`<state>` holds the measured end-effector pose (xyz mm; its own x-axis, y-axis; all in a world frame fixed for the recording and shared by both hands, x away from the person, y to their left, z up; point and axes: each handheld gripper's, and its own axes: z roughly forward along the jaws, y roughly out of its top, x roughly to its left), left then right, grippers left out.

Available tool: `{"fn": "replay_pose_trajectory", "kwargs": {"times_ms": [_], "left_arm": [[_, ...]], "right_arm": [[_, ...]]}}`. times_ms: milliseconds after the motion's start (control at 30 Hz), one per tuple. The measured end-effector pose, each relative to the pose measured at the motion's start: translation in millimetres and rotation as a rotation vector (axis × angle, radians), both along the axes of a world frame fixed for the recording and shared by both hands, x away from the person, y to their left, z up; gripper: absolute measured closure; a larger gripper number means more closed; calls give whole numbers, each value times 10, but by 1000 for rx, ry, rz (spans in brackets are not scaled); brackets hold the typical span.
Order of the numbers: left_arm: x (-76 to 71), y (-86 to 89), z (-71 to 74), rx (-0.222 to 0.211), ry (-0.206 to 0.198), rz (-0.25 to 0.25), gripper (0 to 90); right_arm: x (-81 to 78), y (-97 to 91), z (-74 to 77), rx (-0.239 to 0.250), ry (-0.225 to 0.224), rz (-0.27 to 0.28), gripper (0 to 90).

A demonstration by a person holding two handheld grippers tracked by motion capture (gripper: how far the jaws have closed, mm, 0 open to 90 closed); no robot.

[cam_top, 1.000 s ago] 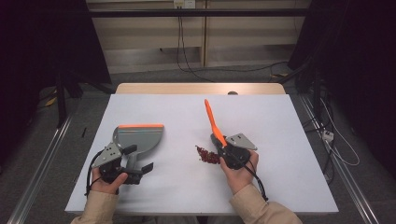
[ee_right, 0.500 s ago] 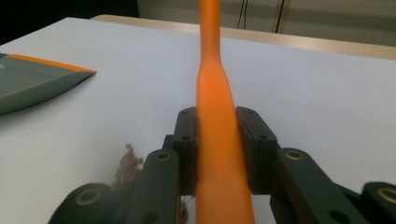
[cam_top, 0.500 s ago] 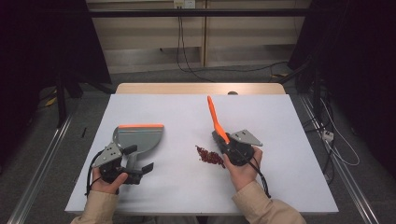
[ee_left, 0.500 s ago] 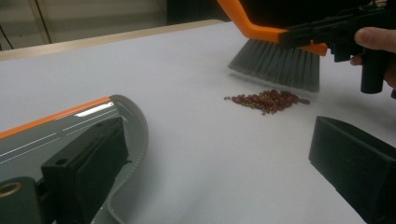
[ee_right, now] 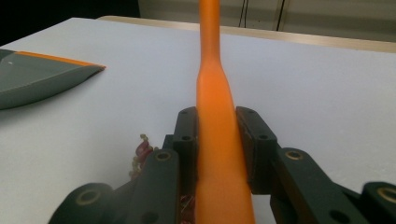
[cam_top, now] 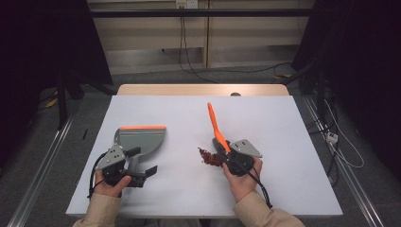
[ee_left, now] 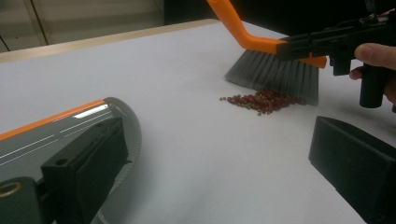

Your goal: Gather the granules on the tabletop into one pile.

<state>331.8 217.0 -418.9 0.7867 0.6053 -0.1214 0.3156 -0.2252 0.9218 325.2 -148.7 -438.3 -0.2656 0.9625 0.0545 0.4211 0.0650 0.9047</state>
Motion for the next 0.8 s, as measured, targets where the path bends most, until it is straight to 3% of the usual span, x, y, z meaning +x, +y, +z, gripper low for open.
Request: {"fn": "replay_pose_trajectory", "kwargs": {"times_ms": [200, 367, 500, 567, 700, 800], "left_arm": [[7, 35, -10, -4, 4, 5, 43], [11, 34, -16, -6, 10, 5, 43], [13, 22, -10, -9, 8, 4, 43], [13, 23, -4, -7, 7, 4, 43], [19, 19, -11, -6, 9, 3, 43], [17, 21, -10, -13, 11, 6, 43]], "right_arm": [[89, 59, 0, -1, -2, 12, 713], [131, -75, 89, 27, -13, 33, 713], [211, -228, 157, 49, -28, 136, 713], [292, -310, 160, 45, -58, 226, 713], [461, -414, 162, 11, -96, 385, 713], [581, -428, 161, -17, -93, 482, 713]]}}
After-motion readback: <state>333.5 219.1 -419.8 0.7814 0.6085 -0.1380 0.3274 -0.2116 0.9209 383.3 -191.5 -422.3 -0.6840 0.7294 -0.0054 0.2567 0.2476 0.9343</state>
